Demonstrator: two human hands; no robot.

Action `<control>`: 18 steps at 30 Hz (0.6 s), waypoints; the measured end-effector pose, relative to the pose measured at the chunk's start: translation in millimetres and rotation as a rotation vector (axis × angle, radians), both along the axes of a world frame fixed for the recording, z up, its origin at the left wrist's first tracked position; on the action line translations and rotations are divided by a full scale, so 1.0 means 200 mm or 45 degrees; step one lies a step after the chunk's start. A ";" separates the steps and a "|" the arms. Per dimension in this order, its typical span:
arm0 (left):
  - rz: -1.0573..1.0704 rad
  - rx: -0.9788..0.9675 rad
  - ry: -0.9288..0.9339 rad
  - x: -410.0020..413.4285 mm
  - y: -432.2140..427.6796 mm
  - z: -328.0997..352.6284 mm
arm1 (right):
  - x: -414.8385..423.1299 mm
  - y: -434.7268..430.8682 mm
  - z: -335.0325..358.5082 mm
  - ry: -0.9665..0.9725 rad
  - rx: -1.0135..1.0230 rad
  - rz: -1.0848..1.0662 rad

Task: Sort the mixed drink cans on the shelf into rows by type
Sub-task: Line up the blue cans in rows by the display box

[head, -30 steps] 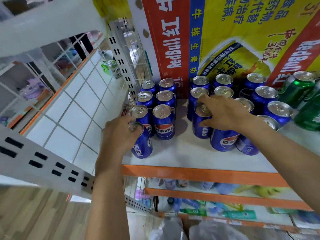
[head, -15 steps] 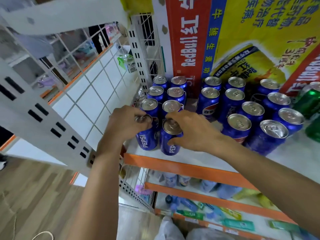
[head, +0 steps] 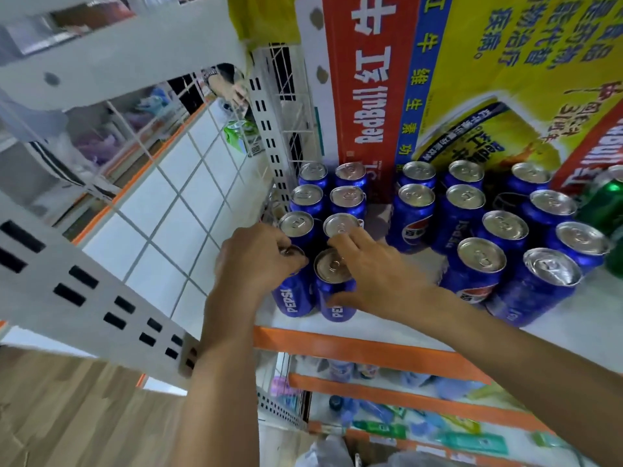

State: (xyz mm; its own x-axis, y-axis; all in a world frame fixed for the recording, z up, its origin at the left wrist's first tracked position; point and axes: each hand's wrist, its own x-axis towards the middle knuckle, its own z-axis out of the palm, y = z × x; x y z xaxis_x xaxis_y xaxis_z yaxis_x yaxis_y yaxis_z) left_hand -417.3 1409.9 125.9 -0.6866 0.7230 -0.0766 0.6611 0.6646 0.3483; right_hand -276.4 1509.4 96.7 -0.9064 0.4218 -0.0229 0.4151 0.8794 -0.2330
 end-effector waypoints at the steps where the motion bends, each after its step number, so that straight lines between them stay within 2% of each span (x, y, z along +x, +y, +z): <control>1: 0.018 0.024 0.037 0.00 0.01 0.00 | 0.01 0.01 0.01 0.020 -0.059 -0.001; 4: 0.055 0.164 0.140 0.00 0.09 0.03 | 0.04 0.08 0.07 0.124 -0.127 -0.071; 8: -0.065 0.290 0.116 0.00 0.25 0.09 | 0.06 0.34 0.11 0.196 0.060 -0.238; 11: -0.206 0.266 0.120 0.00 0.45 0.10 | 0.08 0.58 0.12 0.114 0.184 -0.313; 14: -0.350 0.202 0.140 -0.01 0.66 0.08 | 0.10 0.75 0.18 0.122 0.155 -0.409; 18: -0.383 0.104 0.228 -0.06 0.89 0.03 | 0.07 0.87 0.22 0.019 0.068 -0.422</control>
